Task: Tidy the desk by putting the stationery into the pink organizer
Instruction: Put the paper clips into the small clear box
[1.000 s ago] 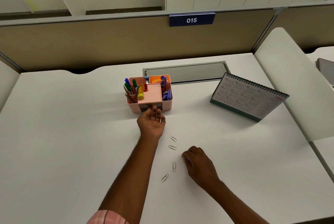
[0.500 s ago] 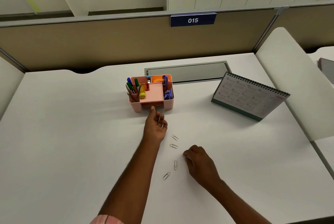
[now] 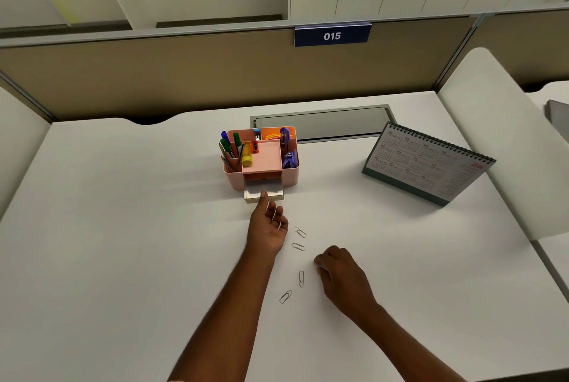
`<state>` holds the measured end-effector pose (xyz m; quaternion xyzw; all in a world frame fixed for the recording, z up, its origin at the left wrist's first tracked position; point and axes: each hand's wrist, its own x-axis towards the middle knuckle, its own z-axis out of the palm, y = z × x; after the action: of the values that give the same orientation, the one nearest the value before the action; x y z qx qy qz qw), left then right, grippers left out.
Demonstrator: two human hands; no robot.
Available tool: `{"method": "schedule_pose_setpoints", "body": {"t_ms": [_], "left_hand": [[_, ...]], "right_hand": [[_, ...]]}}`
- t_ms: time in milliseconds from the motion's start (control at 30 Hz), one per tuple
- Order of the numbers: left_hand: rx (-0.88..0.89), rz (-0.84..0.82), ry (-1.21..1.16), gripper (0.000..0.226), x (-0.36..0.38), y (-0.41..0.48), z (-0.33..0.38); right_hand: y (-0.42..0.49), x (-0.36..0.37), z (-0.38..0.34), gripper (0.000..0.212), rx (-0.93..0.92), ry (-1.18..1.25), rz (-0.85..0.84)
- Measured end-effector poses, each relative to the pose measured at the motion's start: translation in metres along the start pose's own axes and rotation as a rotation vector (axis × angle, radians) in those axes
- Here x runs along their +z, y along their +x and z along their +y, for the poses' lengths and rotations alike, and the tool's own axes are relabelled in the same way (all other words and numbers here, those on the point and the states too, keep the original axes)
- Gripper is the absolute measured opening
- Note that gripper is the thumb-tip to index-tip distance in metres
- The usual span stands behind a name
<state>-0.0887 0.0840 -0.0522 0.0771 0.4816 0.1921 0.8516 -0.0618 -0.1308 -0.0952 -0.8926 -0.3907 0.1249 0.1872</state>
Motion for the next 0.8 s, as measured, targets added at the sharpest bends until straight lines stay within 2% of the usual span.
{"method": "schedule_pose_setpoints", "body": {"t_ms": [300, 367, 467, 700, 800], "left_hand": [[0.018, 0.008, 0.098, 0.044, -0.01, -0.004, 0.0], [0.027, 0.029, 0.231, 0.045, -0.021, -0.009, -0.003], [0.118, 0.051, 0.531, 0.033, -0.046, -0.018, -0.014], [0.255, -0.049, 0.957, 0.02, -0.097, -0.045, -0.037], [0.389, -0.048, 1.222, 0.014, -0.112, -0.057, -0.041]], "right_hand": [[-0.001, 0.0, 0.0, 0.012, -0.005, -0.009, 0.004], [-0.002, 0.001, 0.001, 0.012, -0.012, -0.011, 0.003], [-0.002, 0.001, 0.002, 0.011, -0.023, -0.016, 0.002], [-0.005, 0.004, 0.003, 0.016, -0.051, -0.044, -0.02], [-0.004, 0.005, 0.005, 0.021, -0.104, -0.077, -0.039]]}}
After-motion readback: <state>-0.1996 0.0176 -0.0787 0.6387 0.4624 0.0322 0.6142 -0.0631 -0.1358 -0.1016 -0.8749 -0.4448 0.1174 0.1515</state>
